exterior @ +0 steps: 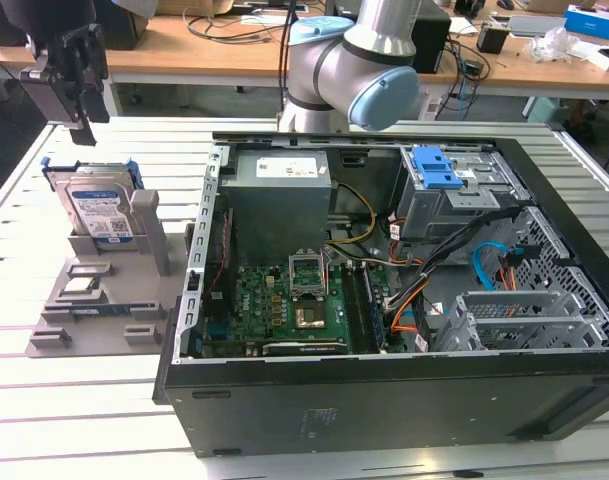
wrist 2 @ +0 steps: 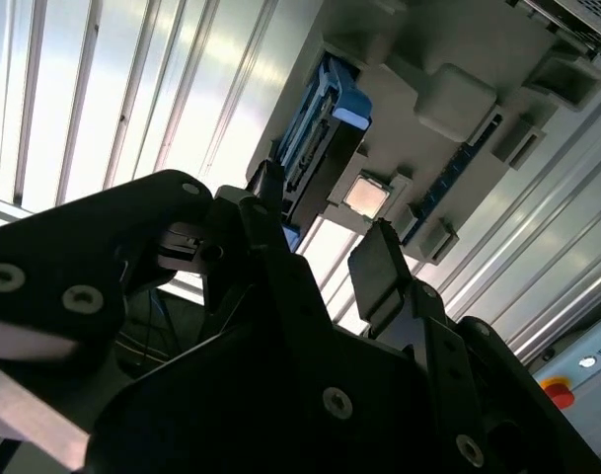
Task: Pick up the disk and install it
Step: 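Pick up the disk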
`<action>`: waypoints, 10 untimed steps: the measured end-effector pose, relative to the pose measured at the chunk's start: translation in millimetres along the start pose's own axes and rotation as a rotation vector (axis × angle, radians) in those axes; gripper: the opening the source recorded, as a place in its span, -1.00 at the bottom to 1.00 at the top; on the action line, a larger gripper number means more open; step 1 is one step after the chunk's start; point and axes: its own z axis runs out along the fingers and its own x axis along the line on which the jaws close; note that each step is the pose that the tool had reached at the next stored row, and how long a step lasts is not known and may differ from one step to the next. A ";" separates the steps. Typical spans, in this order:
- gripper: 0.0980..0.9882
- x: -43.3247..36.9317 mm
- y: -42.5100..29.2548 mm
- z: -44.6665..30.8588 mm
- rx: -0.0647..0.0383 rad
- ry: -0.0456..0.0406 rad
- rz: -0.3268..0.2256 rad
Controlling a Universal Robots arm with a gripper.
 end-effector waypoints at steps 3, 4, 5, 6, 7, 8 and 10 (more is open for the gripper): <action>0.00 0.4 5.5 0.5 0.000 0.0002 0.000; 0.00 0.5 6.7 0.7 0.000 0.0002 0.000; 0.00 0.5 7.2 0.9 0.000 0.0001 0.000; 0.00 0.6 7.8 1.2 0.000 0.0001 0.000; 0.00 0.6 8.3 1.3 0.000 0.0002 0.000; 0.00 0.6 8.7 1.6 0.000 0.0002 0.000; 0.00 0.8 10.4 2.8 0.000 0.0003 0.000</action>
